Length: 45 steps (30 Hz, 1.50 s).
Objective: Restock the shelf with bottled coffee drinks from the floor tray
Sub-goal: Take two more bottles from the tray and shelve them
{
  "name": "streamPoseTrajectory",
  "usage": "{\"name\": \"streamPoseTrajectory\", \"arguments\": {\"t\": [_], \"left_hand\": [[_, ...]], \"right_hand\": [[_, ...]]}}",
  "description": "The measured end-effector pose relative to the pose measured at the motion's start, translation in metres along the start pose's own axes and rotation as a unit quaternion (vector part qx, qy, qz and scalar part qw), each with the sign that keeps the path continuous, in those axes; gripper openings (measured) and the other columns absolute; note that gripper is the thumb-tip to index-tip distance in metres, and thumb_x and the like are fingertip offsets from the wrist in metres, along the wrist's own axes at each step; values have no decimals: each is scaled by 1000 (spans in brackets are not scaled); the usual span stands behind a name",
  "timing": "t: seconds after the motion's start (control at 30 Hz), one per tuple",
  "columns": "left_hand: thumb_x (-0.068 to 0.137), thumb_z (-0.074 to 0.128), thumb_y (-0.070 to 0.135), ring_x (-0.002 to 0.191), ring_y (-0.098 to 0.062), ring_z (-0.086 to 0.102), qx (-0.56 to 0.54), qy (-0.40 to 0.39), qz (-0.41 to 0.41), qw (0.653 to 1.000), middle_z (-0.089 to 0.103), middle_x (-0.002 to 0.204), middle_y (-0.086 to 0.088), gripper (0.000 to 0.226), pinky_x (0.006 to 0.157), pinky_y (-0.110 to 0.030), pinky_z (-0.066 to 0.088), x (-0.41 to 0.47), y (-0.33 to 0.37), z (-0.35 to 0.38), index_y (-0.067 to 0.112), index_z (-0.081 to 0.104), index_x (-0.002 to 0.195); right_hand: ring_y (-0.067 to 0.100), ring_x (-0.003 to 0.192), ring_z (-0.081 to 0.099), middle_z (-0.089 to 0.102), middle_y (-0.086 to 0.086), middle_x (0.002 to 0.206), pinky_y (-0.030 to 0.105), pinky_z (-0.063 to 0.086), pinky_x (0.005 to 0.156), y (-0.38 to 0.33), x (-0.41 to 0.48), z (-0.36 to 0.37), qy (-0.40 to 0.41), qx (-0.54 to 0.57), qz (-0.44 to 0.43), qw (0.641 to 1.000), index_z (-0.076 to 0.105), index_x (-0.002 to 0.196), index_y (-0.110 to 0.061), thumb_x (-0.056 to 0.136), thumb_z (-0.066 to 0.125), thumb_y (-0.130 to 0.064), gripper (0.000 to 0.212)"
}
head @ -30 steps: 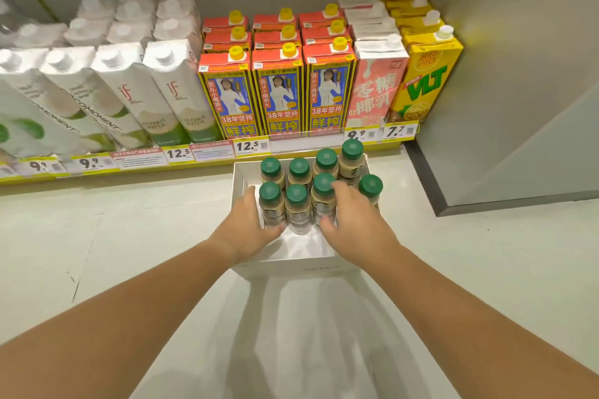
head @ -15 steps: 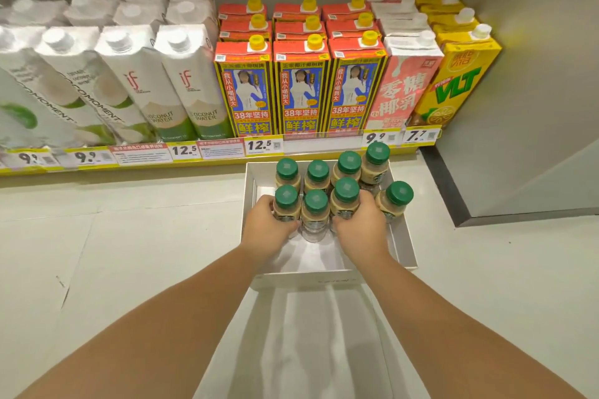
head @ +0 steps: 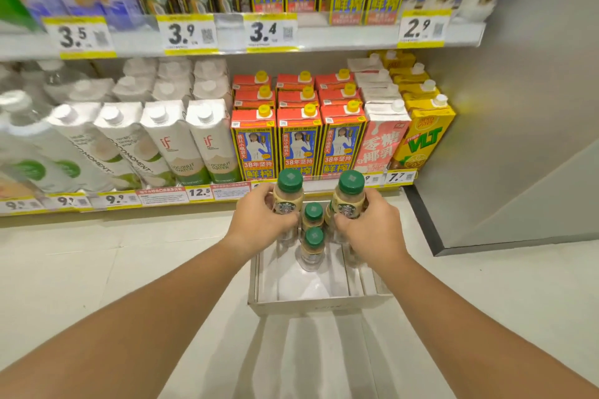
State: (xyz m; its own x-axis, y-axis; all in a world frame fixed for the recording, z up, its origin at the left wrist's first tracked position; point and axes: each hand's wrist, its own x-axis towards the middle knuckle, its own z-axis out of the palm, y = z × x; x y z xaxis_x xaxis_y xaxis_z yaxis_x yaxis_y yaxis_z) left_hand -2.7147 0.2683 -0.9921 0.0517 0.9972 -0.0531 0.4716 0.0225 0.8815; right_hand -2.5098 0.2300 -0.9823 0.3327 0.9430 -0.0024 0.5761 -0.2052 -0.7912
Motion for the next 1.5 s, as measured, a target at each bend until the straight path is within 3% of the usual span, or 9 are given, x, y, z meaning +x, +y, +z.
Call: {"name": "streamPoseTrajectory", "arguments": {"t": [0.1,0.23,0.4,0.67,0.73,1.1,1.27,1.4,1.5], "left_hand": [[66,85,31,66,7,59,-4,-1,52,999,66,73,28,29,57,-8,44,4,56,-27,31,63,85],[65,83,34,81,-19,67,-21,-11,109,994,73,84,2,31,75,-37,55,26,146,-69,28,68,91],[69,84,32,59,7,59,-43,8,211,977,67,67,26,21,54,-7,41,66,275,-131,29,67,81],[64,78,45,60,7,64,-74,39,257,963,70,70,26,21,47,-11,41,112,434,-199,31,70,79],[66,78,46,55,10,60,-69,57,271,958,66,64,31,21,41,-8,37,123,466,-202,29,68,74],[69,80,40,59,8,64,-73,119,265,954,71,63,21,16,51,-19,49,191,572,-155,26,73,70],[69,80,38,58,5,62,-58,165,222,959,70,66,13,19,44,-12,39,224,587,-113,23,71,74],[67,83,31,49,6,60,-70,200,179,961,68,59,11,18,36,-8,35,251,584,-83,19,71,68],[68,83,31,62,-5,66,-62,215,164,961,72,64,9,16,46,-19,46,262,577,-68,22,70,69]], "right_hand": [[5,75,64,69,-12,82,18,43,58,-48,7,-39,15,25,-25,999,62,95,-28,70,79,-27,30],[-3,73,63,69,-15,78,15,45,58,-122,27,-101,50,43,-59,996,62,89,-32,65,77,-33,29],[3,73,68,73,-14,78,30,56,67,-226,63,-182,112,60,-104,986,65,89,-29,58,72,-38,33],[-2,66,65,72,-19,71,18,51,53,-385,106,-288,170,42,-160,972,68,83,-28,55,71,-39,31],[5,70,68,74,-13,75,26,57,60,-405,122,-308,171,37,-167,970,69,86,-27,56,71,-40,33],[20,82,71,74,2,90,44,61,71,-424,245,-380,160,34,-210,964,66,96,-17,63,78,-33,38],[4,74,68,71,-9,87,21,52,55,-403,303,-386,128,78,-220,964,55,91,-33,63,82,-30,39],[5,75,70,74,-10,85,22,54,60,-377,343,-382,94,79,-211,970,63,98,-29,61,82,-27,42],[5,77,70,75,-10,88,20,53,58,-368,359,-381,91,102,-218,966,65,105,-27,62,84,-24,47]]}}
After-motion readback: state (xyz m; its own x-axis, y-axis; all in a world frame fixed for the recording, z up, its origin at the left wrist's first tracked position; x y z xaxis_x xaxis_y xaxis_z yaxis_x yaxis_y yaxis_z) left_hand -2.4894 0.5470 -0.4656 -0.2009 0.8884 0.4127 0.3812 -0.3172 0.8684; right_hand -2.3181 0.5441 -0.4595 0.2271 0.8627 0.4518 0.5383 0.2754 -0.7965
